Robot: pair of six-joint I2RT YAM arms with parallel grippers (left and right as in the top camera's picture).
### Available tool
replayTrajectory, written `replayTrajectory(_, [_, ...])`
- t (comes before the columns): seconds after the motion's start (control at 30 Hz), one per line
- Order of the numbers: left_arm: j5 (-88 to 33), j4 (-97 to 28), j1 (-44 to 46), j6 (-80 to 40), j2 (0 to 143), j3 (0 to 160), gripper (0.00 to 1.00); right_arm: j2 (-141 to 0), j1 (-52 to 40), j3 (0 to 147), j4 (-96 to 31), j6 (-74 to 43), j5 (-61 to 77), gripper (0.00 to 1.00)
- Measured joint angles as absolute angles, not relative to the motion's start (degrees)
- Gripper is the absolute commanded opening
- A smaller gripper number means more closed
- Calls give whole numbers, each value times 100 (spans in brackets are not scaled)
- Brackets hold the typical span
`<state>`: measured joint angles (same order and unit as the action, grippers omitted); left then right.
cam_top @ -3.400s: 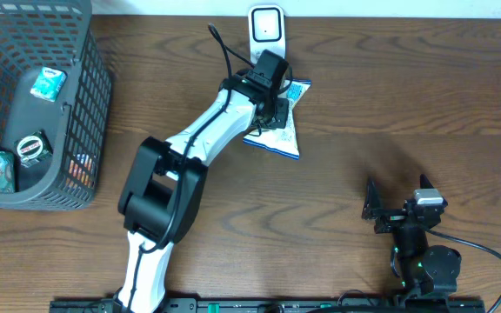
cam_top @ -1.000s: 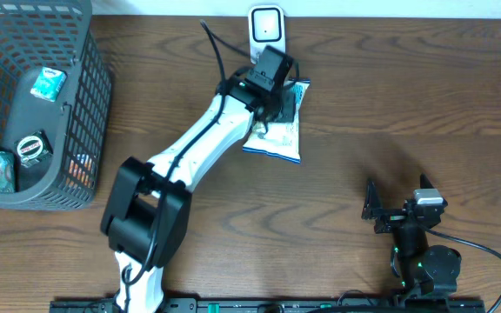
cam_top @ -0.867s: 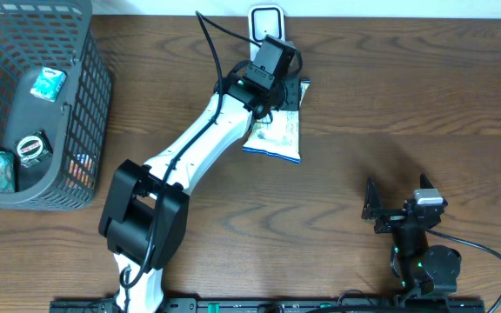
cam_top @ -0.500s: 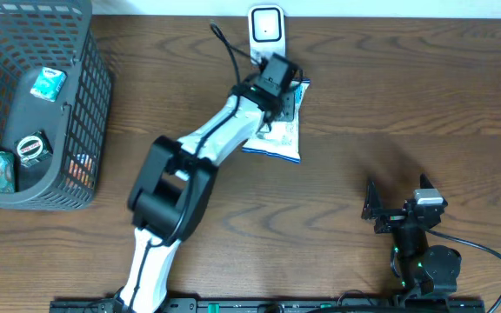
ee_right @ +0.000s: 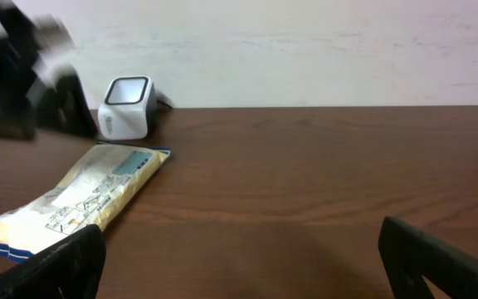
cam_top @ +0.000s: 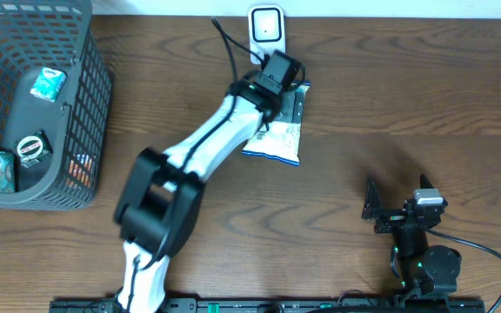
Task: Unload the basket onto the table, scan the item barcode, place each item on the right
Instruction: 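Hold the snack bag's barcode under the scanner with the left gripper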
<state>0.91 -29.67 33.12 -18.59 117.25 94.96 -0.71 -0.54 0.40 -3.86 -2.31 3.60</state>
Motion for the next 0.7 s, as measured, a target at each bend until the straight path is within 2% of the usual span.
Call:
replayTrajectory(0.23, [150, -3905, 3328, -2226, 11450, 9513, 98, -71, -54, 40, -388, -231, 360, 99])
replayTrajectory(0.7, [-156, -3916, 3693, -2873, 12280, 8965, 98, -71, -54, 40, -388, -231, 360, 99])
